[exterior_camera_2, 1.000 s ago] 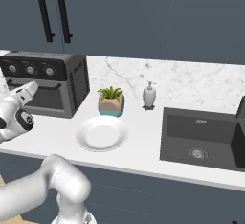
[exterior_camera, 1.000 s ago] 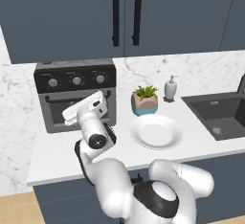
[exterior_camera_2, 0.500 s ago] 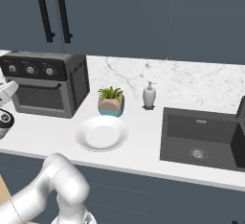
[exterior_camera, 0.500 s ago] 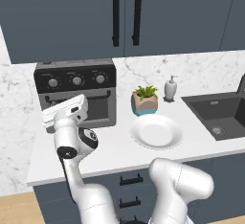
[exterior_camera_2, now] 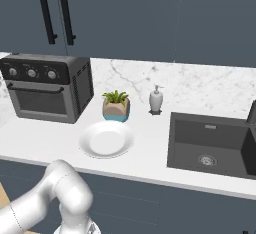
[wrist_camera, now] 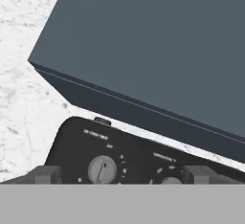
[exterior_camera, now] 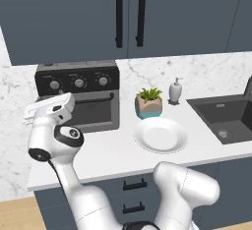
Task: Pick up the kebab skewer and baguette bread, and place them inside the toaster oven. Close the toaster oven door and start by setting the timer.
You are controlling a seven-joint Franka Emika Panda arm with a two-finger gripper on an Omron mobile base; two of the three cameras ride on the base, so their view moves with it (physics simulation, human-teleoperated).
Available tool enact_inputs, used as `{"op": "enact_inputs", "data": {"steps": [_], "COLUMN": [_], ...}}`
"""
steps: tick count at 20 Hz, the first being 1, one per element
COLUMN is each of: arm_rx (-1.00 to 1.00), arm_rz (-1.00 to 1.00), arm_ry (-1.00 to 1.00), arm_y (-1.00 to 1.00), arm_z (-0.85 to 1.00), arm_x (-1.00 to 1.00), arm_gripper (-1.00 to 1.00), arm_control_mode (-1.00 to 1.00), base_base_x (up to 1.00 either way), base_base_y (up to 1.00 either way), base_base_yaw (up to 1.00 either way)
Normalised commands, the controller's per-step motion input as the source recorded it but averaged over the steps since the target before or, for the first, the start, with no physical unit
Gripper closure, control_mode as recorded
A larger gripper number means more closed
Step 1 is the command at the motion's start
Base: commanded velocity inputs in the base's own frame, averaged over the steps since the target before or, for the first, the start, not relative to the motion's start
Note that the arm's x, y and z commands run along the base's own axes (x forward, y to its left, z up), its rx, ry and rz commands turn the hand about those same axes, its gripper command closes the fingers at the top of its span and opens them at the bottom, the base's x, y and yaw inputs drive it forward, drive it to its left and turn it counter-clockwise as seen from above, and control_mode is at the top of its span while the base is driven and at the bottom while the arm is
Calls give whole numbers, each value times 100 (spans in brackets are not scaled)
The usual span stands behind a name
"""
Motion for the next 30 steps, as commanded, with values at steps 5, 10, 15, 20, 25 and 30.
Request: {"op": "enact_inputs", "data": {"steps": [5,10,15,20,25,30], "arm_rx": [5,11,16,15,11,9], "arm_rz": [-8,-2,0,0,0,1], "arm_ry": [0,0,0,2,13,13], "arm_y": [0,-4,-21,-2,12,4], "arm_z": [29,13,0,0,-3,-23], "arm_x": [-1,-1,0,-3,-8,-14], "arm_gripper": [-100,-100,-100,-100,-100,-100], "arm_control_mode": [-100,-100,-100,-100,-100,-100], "base_base_x": [0,0,0,0,0,0], "base_base_y": [0,0,0,0,0,0], "base_base_yaw": [0,0,0,0,0,0]}}
